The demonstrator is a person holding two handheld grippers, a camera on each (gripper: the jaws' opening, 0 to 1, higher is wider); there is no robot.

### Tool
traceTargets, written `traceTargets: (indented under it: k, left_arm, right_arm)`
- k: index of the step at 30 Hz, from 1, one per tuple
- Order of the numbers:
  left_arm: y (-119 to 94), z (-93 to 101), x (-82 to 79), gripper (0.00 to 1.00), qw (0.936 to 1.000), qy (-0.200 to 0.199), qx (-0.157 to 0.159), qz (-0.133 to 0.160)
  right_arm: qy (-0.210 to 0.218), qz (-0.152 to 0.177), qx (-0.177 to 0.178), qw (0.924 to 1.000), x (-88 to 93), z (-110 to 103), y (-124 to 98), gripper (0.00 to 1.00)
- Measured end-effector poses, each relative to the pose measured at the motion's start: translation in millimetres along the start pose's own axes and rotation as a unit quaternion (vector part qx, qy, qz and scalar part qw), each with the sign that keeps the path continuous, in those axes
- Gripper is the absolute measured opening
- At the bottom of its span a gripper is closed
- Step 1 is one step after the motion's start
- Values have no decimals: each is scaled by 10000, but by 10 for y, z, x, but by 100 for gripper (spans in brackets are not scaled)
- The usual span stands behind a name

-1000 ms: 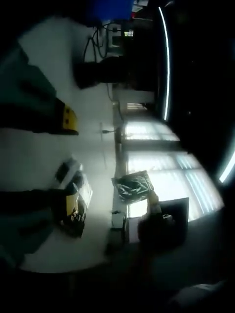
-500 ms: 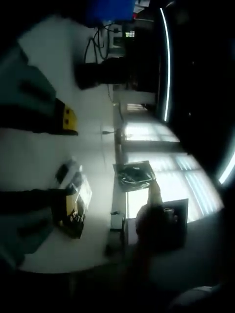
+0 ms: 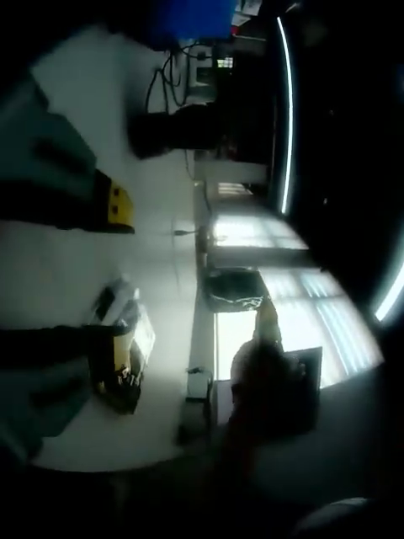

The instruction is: Clip sheet goods on table flip sheet goods clip sheet goods scan sheet goods put sheet goods back to table

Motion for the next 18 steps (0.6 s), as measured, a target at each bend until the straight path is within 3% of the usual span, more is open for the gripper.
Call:
traceTargets:
  k: [18]
  left_arm:
    - [-19, 2, -6, 37, 9999, -111, -41, 35]
  right_arm:
    - [-322, 207, 75, 9992, 93, -276, 444, 0]
Point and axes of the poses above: the point that each gripper's makers call its tool centre point, and the gripper's own axes: y roughly forward along the fingers, z roughly to its right, x roughly out of its underside, the point moved 9 cm from there along -y, roughly backward along the fingers, and after that the axes turned 8 degrees about -z, right-handed, at the moved point
